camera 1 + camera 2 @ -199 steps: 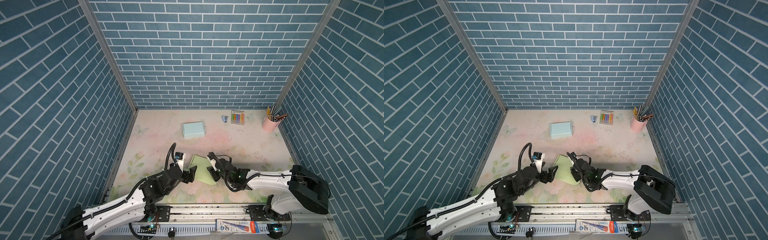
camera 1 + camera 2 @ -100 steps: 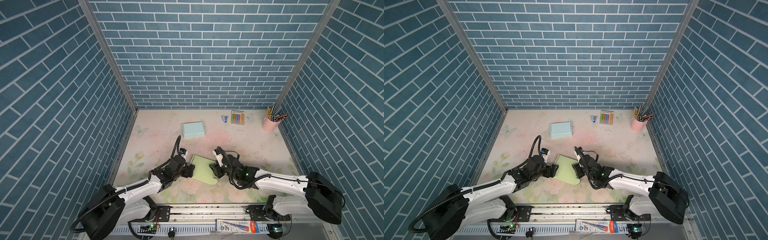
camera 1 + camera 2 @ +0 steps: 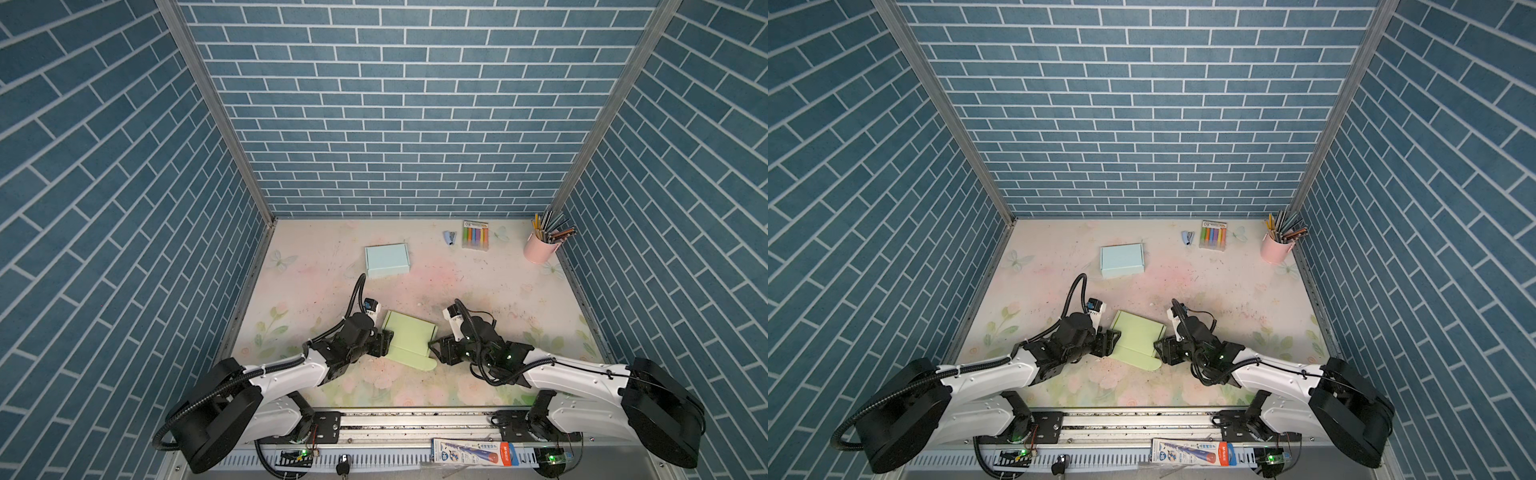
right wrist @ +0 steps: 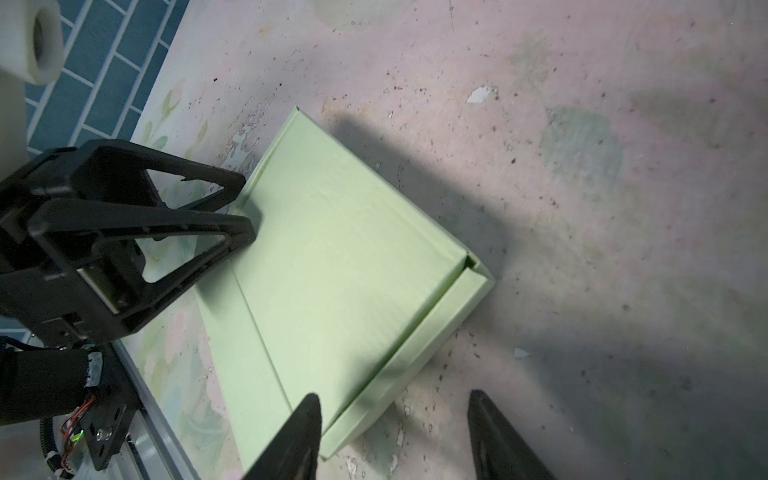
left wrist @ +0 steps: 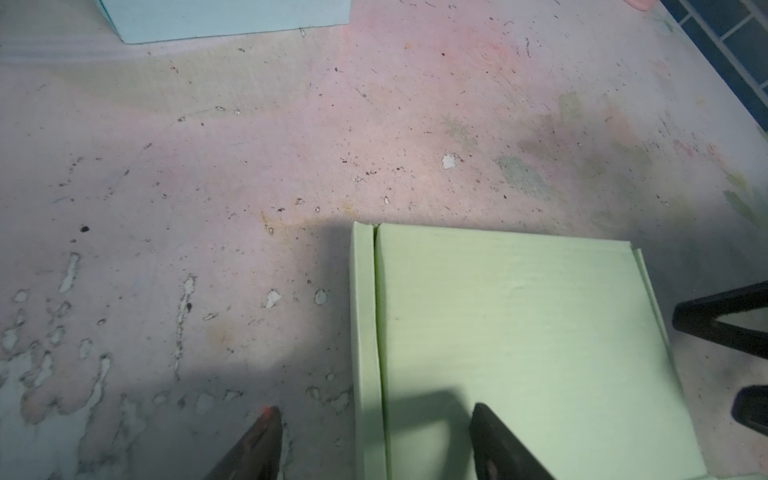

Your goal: Fold the paper box

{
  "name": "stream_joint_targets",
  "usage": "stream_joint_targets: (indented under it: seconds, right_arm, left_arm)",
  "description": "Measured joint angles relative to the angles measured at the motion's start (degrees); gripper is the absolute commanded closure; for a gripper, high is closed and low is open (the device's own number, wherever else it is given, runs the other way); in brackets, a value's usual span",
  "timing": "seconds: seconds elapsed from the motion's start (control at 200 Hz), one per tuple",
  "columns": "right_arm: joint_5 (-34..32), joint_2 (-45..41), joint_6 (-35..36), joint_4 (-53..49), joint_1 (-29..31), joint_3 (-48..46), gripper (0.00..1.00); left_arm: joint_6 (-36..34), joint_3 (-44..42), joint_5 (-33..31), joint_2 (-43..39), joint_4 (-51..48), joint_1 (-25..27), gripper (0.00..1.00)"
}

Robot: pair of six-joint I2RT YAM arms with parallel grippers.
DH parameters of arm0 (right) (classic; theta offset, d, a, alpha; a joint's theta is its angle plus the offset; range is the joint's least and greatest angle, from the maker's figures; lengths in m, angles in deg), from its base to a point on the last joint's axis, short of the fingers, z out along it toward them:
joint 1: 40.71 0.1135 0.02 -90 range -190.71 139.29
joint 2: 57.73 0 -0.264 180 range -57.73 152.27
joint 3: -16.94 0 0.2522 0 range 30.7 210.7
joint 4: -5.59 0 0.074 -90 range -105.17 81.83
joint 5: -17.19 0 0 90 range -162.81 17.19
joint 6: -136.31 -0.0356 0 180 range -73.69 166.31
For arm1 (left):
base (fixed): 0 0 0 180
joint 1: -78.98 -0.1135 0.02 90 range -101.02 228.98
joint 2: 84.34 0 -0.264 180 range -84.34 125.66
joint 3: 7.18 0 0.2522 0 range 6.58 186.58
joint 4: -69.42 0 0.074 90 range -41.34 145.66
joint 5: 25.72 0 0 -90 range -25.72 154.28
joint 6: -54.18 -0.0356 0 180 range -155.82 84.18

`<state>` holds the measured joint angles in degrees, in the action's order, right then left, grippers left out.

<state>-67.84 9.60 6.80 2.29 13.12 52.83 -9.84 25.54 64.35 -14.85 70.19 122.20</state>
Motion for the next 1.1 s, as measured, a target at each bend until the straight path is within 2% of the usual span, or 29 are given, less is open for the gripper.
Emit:
stream_joint_targets:
  seconds: [0.555, 1.1]
  right_arm:
    - [4.15, 6.14, -2.21, 5.84, -4.31, -0.33, 0.47]
    - [8.33, 9.84, 1.03, 8.35, -9.77, 0.98, 0.53]
  left_arm:
    - [0.37, -2.54, 0.94, -4.04, -0.44, 0.39, 0.36]
    - [1.86, -3.56, 1.09, -6.10, -1.60, 2.43, 0.38]
